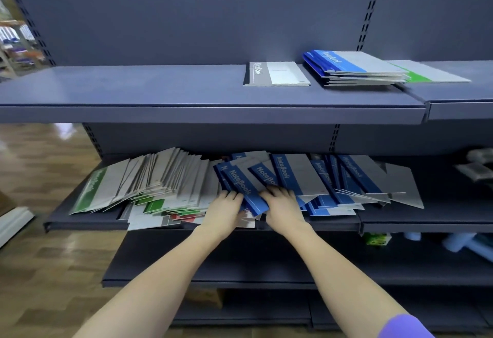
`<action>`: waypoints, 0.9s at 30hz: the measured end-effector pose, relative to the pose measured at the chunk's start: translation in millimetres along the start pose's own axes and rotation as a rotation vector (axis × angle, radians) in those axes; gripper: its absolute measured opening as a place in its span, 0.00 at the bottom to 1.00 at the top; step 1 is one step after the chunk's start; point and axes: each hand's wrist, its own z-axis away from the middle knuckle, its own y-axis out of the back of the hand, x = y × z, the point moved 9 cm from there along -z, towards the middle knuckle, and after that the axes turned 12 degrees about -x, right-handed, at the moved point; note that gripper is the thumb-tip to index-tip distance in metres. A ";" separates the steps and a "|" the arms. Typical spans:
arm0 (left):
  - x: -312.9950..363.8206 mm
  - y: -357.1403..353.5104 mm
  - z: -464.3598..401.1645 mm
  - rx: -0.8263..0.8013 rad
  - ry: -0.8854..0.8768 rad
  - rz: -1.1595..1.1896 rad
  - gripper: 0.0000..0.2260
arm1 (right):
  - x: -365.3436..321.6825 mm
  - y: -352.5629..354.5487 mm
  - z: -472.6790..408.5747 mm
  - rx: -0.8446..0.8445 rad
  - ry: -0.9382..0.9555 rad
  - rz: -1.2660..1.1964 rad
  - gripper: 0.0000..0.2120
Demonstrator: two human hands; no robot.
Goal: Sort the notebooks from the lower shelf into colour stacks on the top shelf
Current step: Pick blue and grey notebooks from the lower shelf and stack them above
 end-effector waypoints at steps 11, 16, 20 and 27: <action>-8.4 -10.7 29.0 -0.022 -0.018 -0.289 0.26 | -21.5 -1.8 30.5 0.057 -0.060 -0.024 0.15; -12.2 -11.2 35.6 -0.061 0.023 -0.211 0.17 | -36.1 6.1 50.7 -0.004 -0.148 -0.235 0.18; -10.8 -26.3 48.5 -0.118 0.013 -0.229 0.23 | -44.8 13.1 74.5 -0.027 -0.213 -0.337 0.25; 2.2 -2.7 73.9 -0.048 -0.038 -0.042 0.15 | -55.6 33.9 102.2 0.044 -0.269 -0.410 0.17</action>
